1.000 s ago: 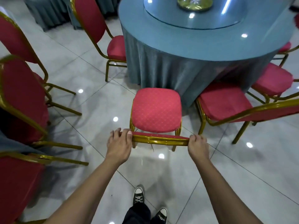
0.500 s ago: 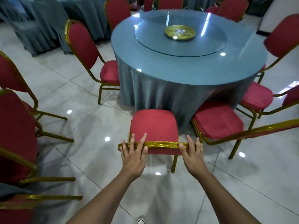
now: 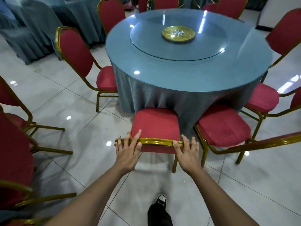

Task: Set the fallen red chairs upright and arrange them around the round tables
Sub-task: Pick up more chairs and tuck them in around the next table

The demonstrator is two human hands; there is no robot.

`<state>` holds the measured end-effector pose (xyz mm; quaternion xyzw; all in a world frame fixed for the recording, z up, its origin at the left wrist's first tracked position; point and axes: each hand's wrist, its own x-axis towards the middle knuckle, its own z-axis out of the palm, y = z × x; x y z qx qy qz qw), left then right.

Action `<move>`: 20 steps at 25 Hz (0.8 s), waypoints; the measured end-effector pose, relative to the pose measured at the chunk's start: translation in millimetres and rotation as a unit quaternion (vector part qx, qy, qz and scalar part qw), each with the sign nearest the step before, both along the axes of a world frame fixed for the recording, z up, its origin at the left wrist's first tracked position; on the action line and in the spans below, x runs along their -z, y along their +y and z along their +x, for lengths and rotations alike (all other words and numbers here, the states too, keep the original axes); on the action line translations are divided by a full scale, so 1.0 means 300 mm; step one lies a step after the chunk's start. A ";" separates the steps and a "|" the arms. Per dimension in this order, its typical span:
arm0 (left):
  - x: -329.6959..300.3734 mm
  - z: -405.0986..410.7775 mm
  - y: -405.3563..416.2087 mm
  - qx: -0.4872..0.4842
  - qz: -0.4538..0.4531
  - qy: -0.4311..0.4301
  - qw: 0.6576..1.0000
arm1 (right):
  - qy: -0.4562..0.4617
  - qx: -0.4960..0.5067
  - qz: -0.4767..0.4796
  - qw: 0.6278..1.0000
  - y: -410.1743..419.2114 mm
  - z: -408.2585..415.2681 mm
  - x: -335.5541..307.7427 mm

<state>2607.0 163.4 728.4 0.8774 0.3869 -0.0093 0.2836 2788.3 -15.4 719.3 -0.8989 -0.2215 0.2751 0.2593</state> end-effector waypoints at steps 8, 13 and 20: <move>-0.006 0.211 0.172 -0.045 0.054 0.017 0.997 | -0.093 0.079 0.033 0.992 0.228 0.041 0.049; 0.053 0.336 0.386 -0.026 0.056 0.017 0.998 | -0.077 0.072 0.011 0.994 0.371 0.163 0.037; 0.102 0.487 0.743 0.031 0.054 0.025 0.998 | -0.057 0.099 -0.042 0.993 0.644 0.267 0.020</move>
